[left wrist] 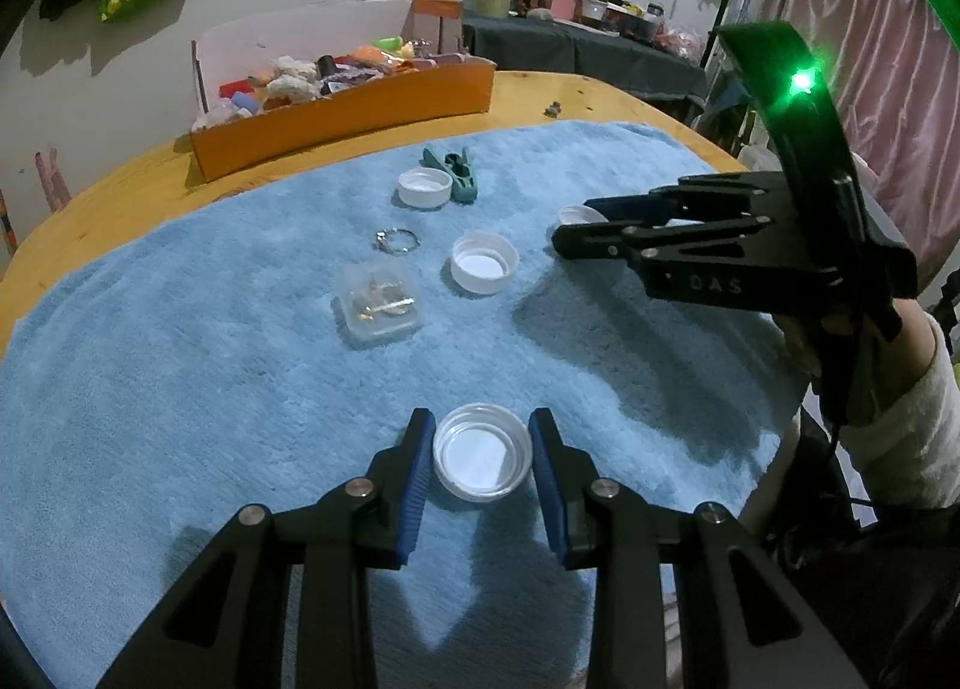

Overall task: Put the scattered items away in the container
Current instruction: 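Close the left tool on its white cap while the right tool grasps the other white cap, then lift and carry both white caps in the two tools toward the orange box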

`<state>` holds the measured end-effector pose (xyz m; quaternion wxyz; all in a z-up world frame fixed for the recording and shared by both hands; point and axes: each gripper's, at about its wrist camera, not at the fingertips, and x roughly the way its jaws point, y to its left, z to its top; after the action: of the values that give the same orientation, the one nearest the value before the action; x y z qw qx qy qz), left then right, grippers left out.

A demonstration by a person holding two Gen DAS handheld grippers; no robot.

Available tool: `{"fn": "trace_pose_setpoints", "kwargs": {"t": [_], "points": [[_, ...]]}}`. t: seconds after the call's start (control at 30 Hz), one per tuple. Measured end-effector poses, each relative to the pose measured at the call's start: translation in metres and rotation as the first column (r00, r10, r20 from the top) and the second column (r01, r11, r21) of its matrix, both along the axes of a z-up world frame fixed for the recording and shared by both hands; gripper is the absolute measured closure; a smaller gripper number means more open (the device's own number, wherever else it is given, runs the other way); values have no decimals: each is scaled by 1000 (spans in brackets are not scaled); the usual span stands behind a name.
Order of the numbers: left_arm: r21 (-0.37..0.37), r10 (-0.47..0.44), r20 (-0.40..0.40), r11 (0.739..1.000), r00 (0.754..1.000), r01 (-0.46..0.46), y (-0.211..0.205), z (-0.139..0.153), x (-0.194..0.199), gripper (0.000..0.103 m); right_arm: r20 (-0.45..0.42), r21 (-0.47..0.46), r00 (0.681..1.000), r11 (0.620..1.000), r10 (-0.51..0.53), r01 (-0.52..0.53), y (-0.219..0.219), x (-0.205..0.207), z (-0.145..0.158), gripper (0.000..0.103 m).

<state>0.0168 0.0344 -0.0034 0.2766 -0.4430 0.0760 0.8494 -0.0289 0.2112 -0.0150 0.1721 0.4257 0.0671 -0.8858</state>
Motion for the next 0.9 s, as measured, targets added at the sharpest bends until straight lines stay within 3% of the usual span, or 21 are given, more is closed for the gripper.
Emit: {"fn": "trace_pose_setpoints", "kwargs": {"t": [0.9], "points": [[27, 54, -57, 998, 997, -52, -9, 46, -64, 68, -59, 17, 998, 1000, 23, -22, -11, -39, 51, 73]]}}
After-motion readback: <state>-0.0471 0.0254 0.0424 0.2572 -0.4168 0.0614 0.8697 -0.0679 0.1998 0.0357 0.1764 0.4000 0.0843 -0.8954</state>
